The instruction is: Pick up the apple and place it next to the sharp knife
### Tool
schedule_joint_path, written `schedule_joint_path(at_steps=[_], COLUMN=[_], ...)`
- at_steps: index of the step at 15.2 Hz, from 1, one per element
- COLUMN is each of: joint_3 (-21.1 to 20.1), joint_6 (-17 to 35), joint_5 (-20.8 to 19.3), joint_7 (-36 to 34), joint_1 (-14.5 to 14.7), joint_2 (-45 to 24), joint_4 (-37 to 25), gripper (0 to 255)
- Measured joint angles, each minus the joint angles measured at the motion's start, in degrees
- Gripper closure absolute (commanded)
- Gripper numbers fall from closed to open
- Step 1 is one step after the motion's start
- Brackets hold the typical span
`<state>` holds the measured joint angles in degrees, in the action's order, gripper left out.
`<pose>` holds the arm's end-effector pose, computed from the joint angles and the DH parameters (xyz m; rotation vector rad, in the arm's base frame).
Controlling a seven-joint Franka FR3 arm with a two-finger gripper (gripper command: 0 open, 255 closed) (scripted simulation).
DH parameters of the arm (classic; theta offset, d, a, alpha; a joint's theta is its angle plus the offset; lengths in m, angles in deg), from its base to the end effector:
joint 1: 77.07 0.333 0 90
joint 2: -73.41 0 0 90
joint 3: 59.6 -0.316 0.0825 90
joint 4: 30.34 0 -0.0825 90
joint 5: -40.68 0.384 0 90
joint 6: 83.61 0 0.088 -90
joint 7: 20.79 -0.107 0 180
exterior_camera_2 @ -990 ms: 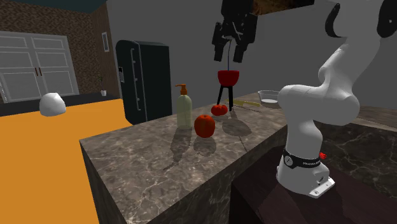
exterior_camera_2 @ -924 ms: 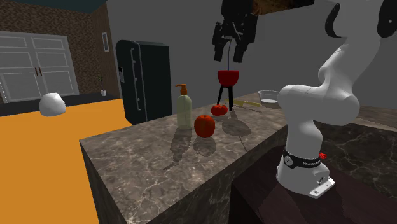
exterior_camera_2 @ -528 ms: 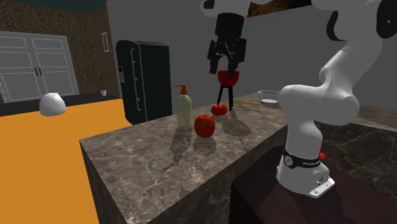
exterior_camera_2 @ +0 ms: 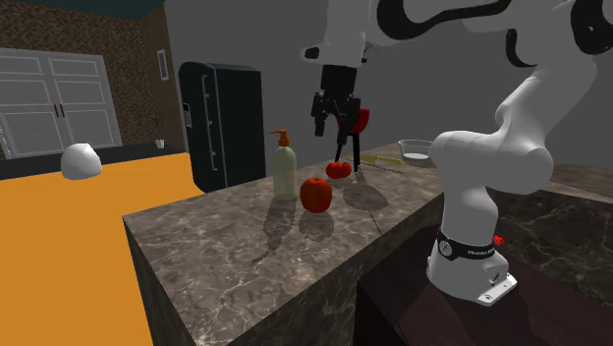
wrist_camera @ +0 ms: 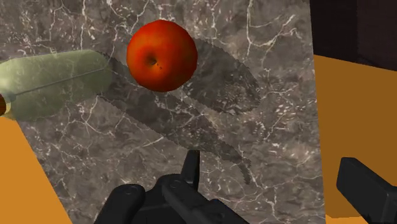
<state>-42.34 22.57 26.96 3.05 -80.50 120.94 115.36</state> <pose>0.2937 -0.1449 0.5265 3.0701 0.2917 0.1694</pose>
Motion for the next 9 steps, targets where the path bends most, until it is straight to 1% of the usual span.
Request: schedule_joint_path(at_steps=[2, 5, 9], joint_3=[2.48, 6.62, 12.02], joint_6=[1.65, 5.78, 10.39], joint_5=[-1.85, -4.84, -7.97], joint_7=[2.75, 6.77, 12.10], joint_1=[-0.76, -1.87, -2.63], joint_2=[-0.92, -3.01, -7.30], joint_4=[0.67, 2.59, 2.48], gripper=[0, 0, 0])
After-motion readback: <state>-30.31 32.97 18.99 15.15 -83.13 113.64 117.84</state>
